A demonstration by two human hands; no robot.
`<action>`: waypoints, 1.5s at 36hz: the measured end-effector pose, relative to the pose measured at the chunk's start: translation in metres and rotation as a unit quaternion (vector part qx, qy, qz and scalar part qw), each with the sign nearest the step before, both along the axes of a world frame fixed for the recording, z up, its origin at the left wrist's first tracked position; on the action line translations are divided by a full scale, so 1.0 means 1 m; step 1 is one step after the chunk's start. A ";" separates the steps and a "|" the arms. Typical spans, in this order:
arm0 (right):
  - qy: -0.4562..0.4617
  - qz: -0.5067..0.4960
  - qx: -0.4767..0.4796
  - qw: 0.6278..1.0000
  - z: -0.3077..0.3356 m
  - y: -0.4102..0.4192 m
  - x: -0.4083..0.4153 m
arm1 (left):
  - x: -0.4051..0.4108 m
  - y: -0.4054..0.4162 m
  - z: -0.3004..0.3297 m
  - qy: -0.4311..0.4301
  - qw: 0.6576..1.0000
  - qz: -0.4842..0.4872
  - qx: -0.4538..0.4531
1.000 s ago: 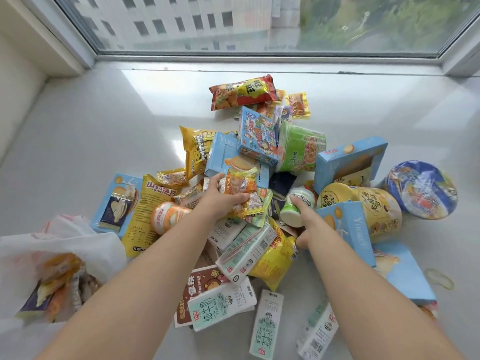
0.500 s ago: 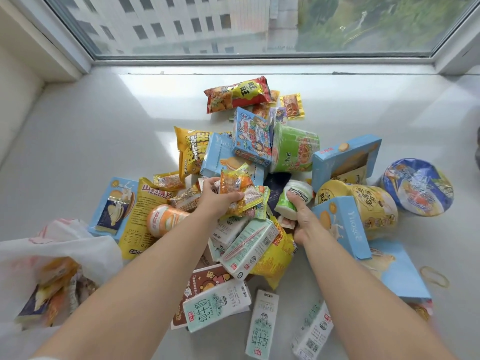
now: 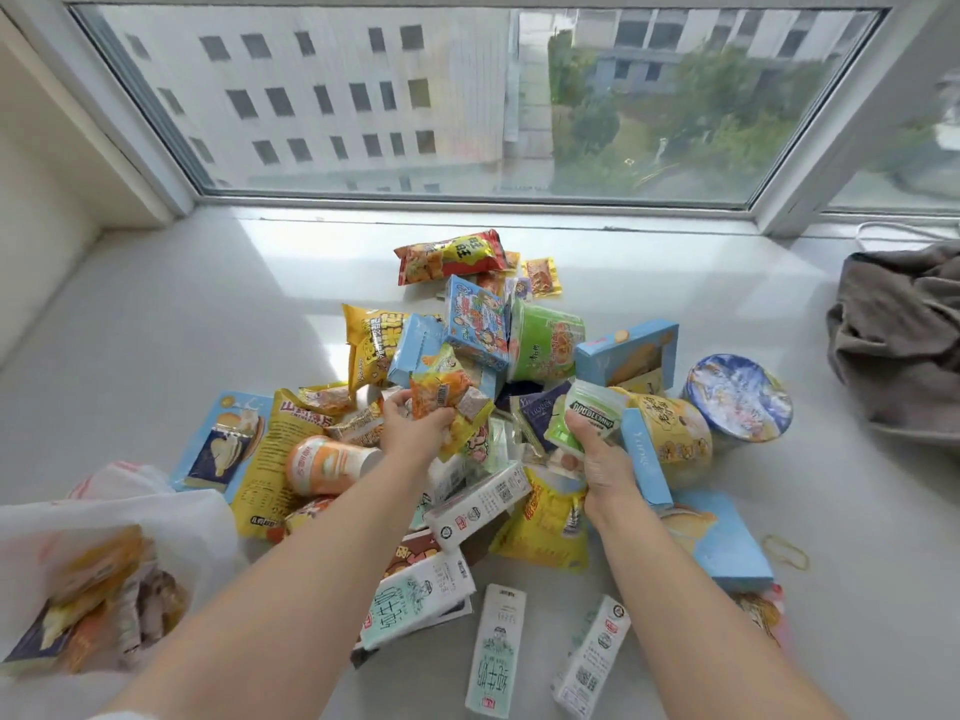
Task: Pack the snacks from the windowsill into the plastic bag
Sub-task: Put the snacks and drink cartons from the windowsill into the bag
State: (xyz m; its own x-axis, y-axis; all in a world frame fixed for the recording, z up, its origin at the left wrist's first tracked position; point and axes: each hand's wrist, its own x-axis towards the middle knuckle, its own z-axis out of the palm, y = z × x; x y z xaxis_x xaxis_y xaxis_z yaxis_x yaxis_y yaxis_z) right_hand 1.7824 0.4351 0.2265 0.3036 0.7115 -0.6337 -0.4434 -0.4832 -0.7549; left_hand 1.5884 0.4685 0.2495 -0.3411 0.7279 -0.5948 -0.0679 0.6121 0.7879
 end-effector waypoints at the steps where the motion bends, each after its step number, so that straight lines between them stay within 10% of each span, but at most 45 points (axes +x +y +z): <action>1: -0.006 -0.002 0.009 1.000 0.006 -0.003 0.000 | -0.001 -0.004 0.003 -0.005 1.000 0.004 0.010; 19: 0.183 0.214 0.119 0.952 0.051 -0.068 -0.109 | -0.112 -0.122 0.029 -0.177 0.954 0.209 0.118; 28: 0.050 0.418 0.082 0.903 0.039 -0.101 -0.236 | -0.249 -0.194 -0.002 -0.133 0.947 0.250 0.152; 40: -0.024 0.414 -0.018 0.910 -0.012 -0.112 -0.426 | -0.417 -0.199 -0.051 -0.123 0.950 0.285 0.038; 45: -0.138 0.461 -0.056 0.875 -0.037 -0.113 -0.459 | -0.446 -0.195 -0.074 0.072 0.988 0.125 -0.047; 49: -0.333 0.556 -0.032 0.761 -0.050 -0.118 -0.478 | -0.454 -0.201 -0.086 0.210 0.971 0.025 -0.114; 54: -0.422 0.557 -0.051 0.714 -0.058 -0.127 -0.494 | -0.445 -0.205 -0.098 0.329 0.930 -0.094 -0.132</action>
State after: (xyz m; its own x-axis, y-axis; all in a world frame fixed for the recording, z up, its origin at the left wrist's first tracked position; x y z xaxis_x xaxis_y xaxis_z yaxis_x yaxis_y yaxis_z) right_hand 1.2882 0.3083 0.1687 -0.1103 0.7732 -0.6245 0.8499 -0.2524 -0.4626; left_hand 1.1433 0.2639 0.1515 -0.5759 0.6694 -0.4694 0.5033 0.7427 0.4417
